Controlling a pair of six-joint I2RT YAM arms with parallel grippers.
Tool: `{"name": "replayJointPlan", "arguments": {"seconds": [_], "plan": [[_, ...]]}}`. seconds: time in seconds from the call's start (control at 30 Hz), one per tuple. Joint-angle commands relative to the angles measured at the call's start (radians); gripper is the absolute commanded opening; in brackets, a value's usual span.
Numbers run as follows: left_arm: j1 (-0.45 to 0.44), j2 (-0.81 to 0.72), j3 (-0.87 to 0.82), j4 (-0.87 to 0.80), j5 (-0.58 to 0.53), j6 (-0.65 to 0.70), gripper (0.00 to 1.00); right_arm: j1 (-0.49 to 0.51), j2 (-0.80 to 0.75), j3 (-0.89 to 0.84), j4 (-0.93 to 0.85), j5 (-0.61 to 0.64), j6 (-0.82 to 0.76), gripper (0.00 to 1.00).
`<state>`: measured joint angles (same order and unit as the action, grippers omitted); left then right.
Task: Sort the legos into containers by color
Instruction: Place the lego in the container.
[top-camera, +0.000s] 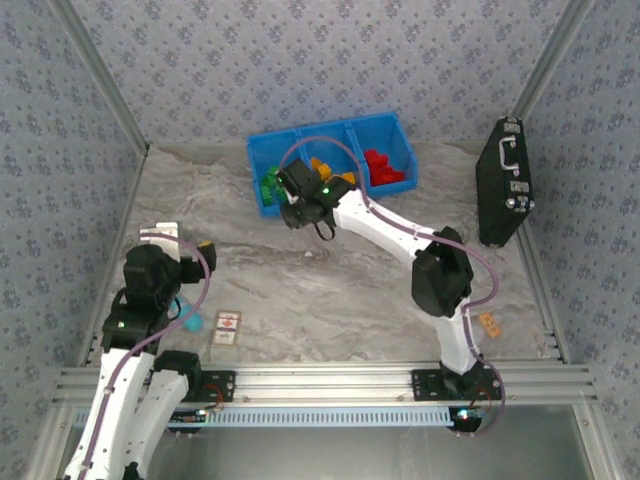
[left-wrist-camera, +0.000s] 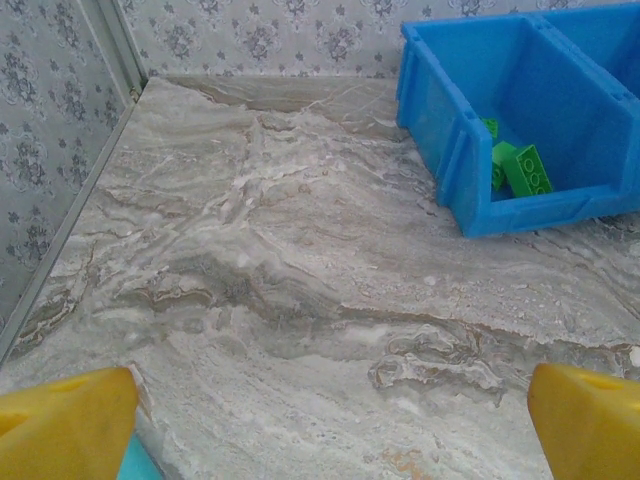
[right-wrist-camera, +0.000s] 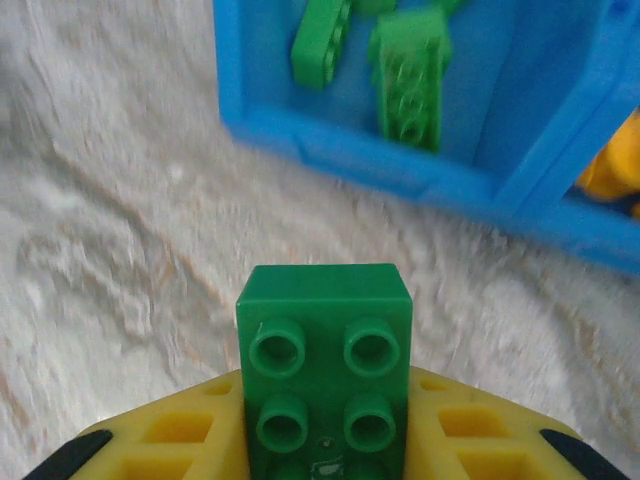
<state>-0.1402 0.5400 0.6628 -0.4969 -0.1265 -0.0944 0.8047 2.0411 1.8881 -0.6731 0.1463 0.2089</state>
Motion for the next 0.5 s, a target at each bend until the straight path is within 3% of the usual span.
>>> {"name": "replayJointPlan", "arguments": {"seconds": [0.0, 0.47], "plan": [[-0.006, 0.01, 0.007, 0.014, -0.014, 0.001, 1.0, -0.016, 0.06, 0.104, 0.044, 0.06, -0.026, 0.34], [-0.005, 0.061, 0.014, 0.029, -0.018, 0.015, 1.0, -0.022, 0.184, 0.181, 0.358, 0.182, -0.066, 0.34]]}}
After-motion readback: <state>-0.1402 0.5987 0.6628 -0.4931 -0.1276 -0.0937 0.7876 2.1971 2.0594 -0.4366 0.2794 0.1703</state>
